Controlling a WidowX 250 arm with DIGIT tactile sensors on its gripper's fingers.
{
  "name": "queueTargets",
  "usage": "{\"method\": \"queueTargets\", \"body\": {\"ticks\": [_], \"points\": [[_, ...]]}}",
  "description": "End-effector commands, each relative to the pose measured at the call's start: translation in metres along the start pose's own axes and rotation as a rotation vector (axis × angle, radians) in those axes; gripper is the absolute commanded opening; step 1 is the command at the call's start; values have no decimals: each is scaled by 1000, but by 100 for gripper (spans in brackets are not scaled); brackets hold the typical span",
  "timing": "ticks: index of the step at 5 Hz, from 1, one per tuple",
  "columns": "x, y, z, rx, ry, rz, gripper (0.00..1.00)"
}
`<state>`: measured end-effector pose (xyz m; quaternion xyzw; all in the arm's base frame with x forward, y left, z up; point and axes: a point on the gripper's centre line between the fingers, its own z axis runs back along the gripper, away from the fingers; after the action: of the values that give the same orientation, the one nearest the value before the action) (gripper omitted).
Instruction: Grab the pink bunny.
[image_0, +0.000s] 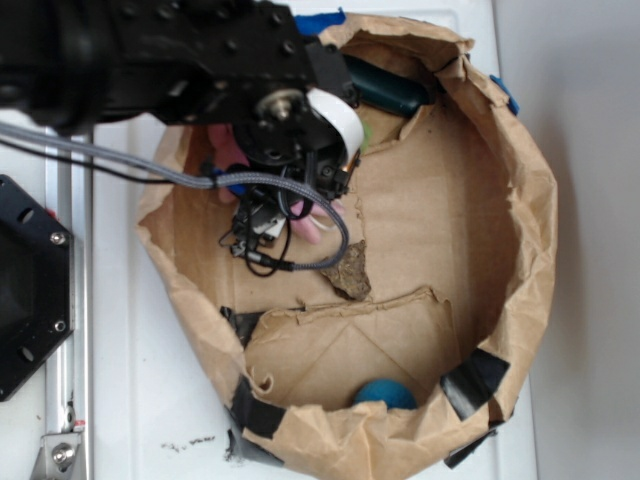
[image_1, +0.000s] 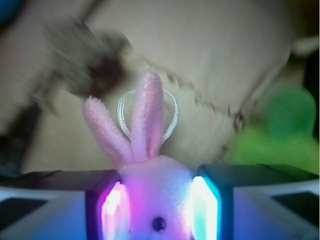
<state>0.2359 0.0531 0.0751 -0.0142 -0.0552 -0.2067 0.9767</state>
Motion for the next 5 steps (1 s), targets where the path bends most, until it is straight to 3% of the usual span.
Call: {"method": "queueTargets", "body": {"ticks": [1,5], "points": [[34,-14,49,37,-121,-21,0],[58,-19,90,6,-205,76,0]]}}
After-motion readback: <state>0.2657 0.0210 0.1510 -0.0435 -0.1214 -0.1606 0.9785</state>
